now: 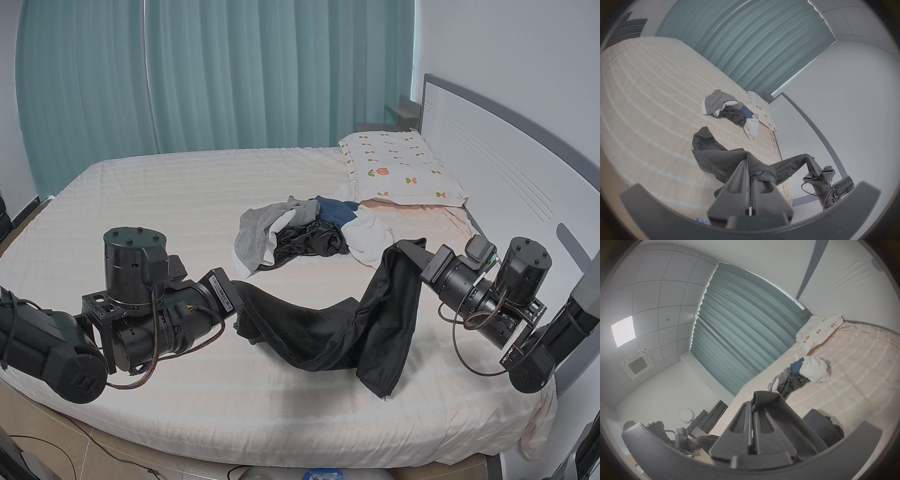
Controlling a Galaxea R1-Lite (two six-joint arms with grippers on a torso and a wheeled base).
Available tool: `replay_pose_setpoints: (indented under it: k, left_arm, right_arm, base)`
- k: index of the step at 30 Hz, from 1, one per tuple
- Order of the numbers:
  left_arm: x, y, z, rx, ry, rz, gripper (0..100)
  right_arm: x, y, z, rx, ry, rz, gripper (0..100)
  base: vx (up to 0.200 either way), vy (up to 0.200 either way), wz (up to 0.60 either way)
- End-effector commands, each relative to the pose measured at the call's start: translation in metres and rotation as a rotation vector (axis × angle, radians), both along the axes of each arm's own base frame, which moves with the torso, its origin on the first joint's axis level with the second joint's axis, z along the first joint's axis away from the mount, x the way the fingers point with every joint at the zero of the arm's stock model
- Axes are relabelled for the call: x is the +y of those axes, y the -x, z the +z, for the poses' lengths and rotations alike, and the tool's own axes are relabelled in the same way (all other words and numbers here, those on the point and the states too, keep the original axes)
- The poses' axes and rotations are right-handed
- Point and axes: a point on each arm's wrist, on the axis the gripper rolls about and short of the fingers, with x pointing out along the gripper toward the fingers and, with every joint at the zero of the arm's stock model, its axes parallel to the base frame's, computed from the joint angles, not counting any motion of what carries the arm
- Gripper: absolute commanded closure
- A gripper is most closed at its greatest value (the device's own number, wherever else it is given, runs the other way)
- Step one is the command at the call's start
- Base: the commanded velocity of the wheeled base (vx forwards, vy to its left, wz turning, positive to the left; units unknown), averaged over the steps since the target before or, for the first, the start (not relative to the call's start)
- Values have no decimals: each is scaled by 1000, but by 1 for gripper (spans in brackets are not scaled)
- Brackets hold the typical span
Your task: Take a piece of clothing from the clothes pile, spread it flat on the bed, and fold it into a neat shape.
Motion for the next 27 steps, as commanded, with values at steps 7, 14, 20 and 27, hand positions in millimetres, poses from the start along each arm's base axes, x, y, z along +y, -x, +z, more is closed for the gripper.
replay_pose_setpoints:
  k: [7, 14, 20, 27]
  left_arm:
    - [2, 4, -28, 56, -24, 1, 100]
    - [3, 1, -24, 50, 24, 25, 100]
    - [5, -5, -27, 57, 35, 53, 100]
    - [13, -10, -27, 74, 71, 94, 100]
  right_arm:
    - [-6, -5, -30, 132, -16, -25, 100]
    - [-9, -3, -31, 105, -31, -29, 100]
    - [-8, -1, -31, 88, -39, -43, 100]
    - [-8, 1, -31, 90, -37, -55, 100]
  base:
    - [-200, 0, 0]
    - [-29, 0, 0]
    - [0, 0, 0]
    - [0, 29, 0]
